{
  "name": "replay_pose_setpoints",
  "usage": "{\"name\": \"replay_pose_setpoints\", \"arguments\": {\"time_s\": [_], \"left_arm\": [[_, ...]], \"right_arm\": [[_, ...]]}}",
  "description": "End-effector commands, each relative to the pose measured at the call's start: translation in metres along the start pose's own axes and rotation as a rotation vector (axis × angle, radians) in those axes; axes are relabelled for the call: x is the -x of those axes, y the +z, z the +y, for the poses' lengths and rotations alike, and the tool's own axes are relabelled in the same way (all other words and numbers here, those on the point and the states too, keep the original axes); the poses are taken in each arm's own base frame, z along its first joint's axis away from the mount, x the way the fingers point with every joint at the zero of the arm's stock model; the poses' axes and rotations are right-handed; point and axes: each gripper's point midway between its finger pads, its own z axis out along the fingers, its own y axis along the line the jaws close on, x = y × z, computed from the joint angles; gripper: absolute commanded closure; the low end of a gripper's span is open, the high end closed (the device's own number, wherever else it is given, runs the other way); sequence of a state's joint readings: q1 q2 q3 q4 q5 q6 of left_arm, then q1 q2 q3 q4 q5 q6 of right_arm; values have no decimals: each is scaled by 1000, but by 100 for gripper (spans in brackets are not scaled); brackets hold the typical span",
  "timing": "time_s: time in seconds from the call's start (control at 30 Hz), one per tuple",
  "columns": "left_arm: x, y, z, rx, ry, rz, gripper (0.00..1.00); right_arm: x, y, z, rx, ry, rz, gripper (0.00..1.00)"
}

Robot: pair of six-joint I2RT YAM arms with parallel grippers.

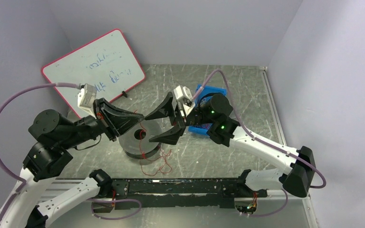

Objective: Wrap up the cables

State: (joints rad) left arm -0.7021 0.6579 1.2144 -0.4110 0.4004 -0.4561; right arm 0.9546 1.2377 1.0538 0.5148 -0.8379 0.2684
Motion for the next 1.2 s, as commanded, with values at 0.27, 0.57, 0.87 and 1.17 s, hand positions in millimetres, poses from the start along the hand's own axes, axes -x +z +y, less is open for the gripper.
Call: {"name": "replay_pose_setpoints", "arguments": {"time_s": [0.27,0.57,0.87,1.17], "left_arm": [[12,11,-28,-204,-46,-105,93],[20,7,-41,-281,-39,-164,93],[22,5,-42,-290,-39,-192,93],[24,2,-39,-268,-29,-215,93]], "right_arm": [[-6,13,18,130,-10,-50,36],[-15,7,19,101,22,-88,47],[-1,2,33,144,13,-139,61],[13,-5,43,147,0,-188,77]]}}
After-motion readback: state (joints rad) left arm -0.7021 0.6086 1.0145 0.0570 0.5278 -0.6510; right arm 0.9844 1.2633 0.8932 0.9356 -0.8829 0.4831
